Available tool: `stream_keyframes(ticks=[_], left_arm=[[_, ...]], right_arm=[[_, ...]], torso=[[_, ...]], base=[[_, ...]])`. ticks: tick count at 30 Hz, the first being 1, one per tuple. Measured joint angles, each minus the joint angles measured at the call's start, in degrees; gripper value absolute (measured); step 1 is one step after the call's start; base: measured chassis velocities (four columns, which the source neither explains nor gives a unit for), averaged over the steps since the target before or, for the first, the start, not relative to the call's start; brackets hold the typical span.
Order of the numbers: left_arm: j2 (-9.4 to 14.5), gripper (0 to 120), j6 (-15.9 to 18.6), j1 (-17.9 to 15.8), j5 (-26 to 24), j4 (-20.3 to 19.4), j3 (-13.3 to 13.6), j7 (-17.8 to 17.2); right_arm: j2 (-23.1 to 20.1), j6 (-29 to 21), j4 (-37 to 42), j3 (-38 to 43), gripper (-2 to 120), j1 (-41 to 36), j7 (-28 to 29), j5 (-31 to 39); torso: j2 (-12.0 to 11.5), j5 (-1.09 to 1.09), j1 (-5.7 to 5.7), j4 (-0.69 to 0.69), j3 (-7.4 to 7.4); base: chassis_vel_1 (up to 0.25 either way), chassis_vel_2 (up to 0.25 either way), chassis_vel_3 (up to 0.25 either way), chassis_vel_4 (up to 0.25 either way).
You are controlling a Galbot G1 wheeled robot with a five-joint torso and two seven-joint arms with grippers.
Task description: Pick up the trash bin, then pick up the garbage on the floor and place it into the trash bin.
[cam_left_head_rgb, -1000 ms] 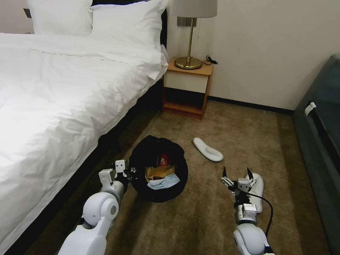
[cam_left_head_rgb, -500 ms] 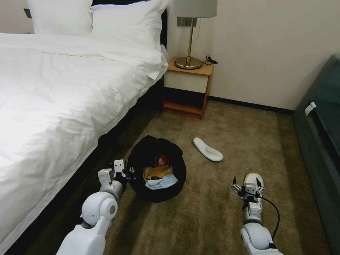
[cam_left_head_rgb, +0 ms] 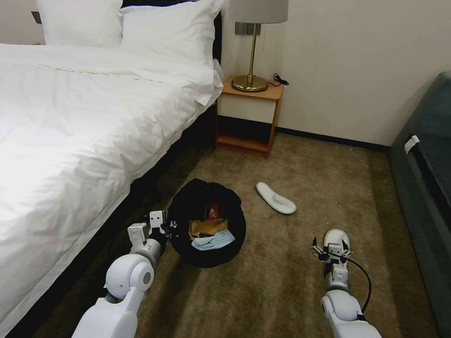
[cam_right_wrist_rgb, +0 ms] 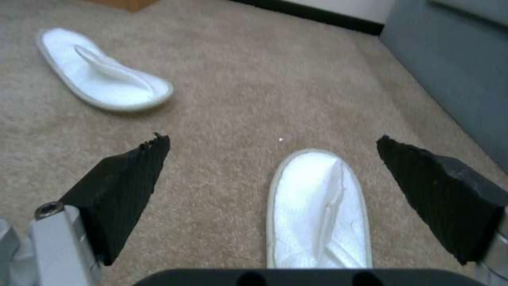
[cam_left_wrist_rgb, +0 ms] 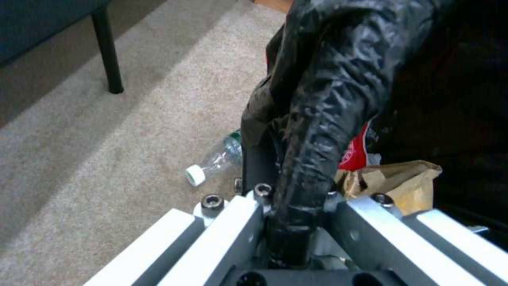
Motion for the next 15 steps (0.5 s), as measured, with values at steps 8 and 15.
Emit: stream_keyframes(ticks=[8,15], left_arm=[[0.8,0,0.0,0.8,0.0,-0.4,-1.6,0.0],[0.6,0,0.0,1.2,0.1,-0.6,-1.9,-0.1]], right_arm=[[-0.4,1.2,-6.9,-0.5,100,4.1,0.4,1.1],[-0.4,2.3,-10.6,-0.5,100,5.9,0.4,1.3]], torso=[[0.0,0.00,0.00,0.00,0.00],[0.0,0.01,0.00,0.00,0.00]], base=[[0.000,0.000,0.000,0.000],[0.000,0.000,0.000,0.000]])
